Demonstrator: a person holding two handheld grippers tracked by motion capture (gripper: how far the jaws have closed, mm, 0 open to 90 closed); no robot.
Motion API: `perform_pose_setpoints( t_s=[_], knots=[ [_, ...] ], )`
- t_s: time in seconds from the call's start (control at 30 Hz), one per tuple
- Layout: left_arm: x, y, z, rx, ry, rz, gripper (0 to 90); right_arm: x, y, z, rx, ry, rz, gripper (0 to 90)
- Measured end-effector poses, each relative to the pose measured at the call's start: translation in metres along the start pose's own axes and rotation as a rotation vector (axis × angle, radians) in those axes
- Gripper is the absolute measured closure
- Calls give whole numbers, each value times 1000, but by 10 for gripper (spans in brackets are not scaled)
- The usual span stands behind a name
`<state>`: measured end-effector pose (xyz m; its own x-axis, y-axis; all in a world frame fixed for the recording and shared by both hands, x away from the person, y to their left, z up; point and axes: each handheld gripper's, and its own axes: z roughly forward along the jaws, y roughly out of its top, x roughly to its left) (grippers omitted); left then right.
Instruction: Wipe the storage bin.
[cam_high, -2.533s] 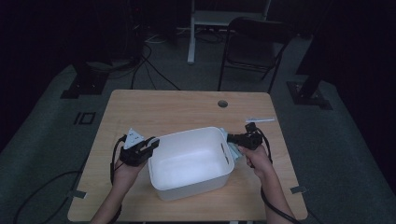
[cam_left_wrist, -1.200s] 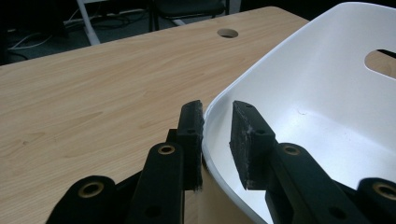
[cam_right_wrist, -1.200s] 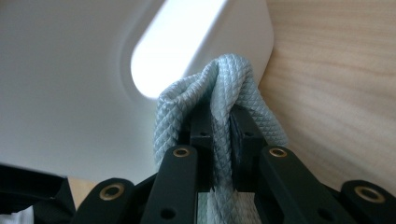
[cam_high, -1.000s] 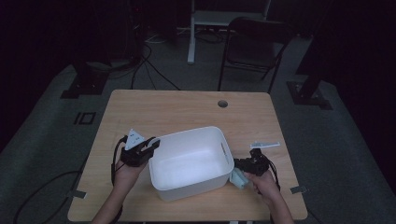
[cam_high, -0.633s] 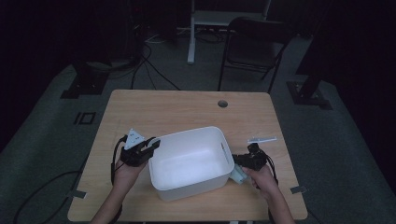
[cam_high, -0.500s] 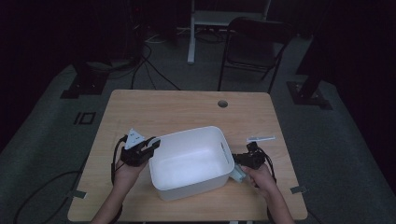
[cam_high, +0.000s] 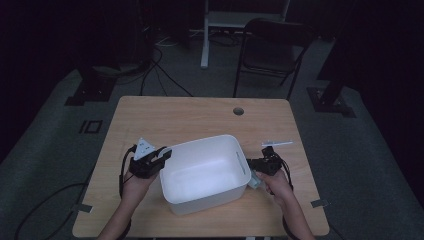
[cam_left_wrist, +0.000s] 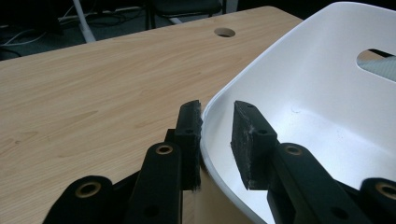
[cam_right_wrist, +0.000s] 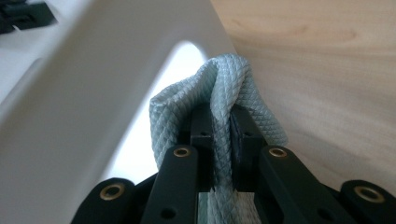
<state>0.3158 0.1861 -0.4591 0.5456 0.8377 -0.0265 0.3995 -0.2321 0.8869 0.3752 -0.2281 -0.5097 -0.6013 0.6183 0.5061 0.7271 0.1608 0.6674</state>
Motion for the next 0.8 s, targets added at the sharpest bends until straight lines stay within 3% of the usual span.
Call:
perform_pose_setpoints(
  t_s=[0.13, 0.3, 0.37, 0.47, 0.53, 0.67, 0.8],
  knots=[
    [0, 0, 0, 1, -4, 3, 729, -5, -1, 5, 38, -5, 3, 821],
    [1, 0, 0, 2, -12, 4, 728, -2, 12, -5, -31, 38, 10, 821],
    [0, 0, 0, 2, -5, 0, 727, 1, 15, -4, -25, 20, -8, 821],
    [0, 0, 0, -1, -2, -6, 727, -3, 12, 1, -19, 19, 10, 822],
    [0, 0, 0, 2, -2, 1, 727, -7, 8, 8, 19, -1, 25, 822],
    [1, 0, 0, 1, -10, 3, 727, -6, 10, 9, 34, -14, 10, 821],
    [2, 0, 0, 3, -16, 7, 726, -1, 27, -2, -39, 9, 2, 818]
  ],
)
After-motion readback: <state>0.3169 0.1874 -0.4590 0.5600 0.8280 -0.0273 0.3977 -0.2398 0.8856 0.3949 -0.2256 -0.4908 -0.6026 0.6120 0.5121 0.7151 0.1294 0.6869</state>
